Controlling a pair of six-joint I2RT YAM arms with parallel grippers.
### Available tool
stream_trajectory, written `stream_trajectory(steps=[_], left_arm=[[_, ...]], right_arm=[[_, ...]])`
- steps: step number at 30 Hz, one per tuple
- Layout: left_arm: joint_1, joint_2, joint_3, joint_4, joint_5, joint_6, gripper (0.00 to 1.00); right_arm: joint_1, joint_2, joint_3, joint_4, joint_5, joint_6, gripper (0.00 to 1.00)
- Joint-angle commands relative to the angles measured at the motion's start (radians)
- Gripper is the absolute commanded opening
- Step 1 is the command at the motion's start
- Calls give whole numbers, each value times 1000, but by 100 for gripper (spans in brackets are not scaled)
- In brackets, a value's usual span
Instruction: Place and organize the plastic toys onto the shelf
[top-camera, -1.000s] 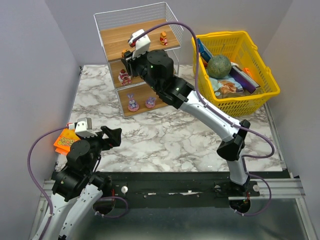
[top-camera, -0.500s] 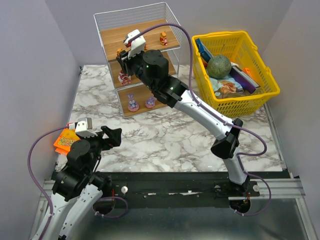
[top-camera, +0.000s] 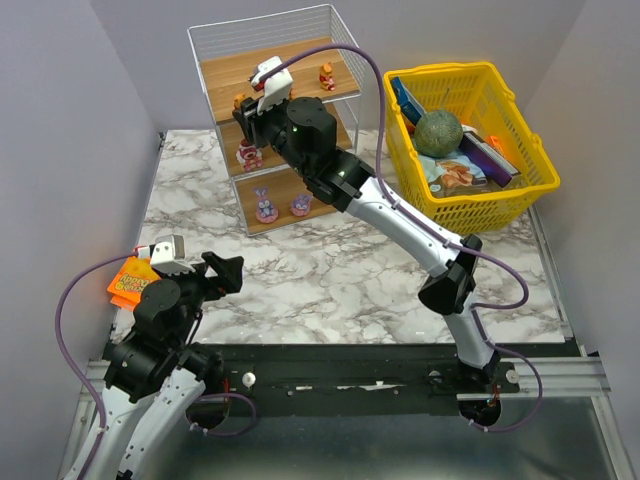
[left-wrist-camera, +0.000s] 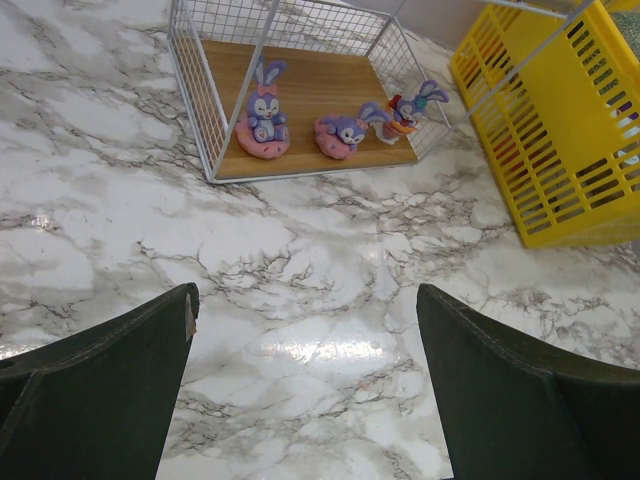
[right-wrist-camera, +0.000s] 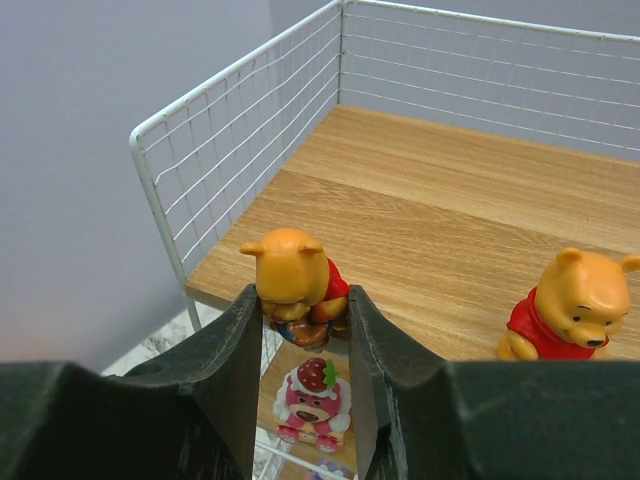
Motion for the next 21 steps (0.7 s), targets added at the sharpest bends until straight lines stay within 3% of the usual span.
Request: stream_trajectory(steps=[1,21], left_arm=[[0,-7,-2,-1,-4,4,99],[0,-13,-3,-2,-7,4,99]], right_arm=[[-10,52,29,-34,-10,17,26],[-47,110,54,-218,-52,-11,40]])
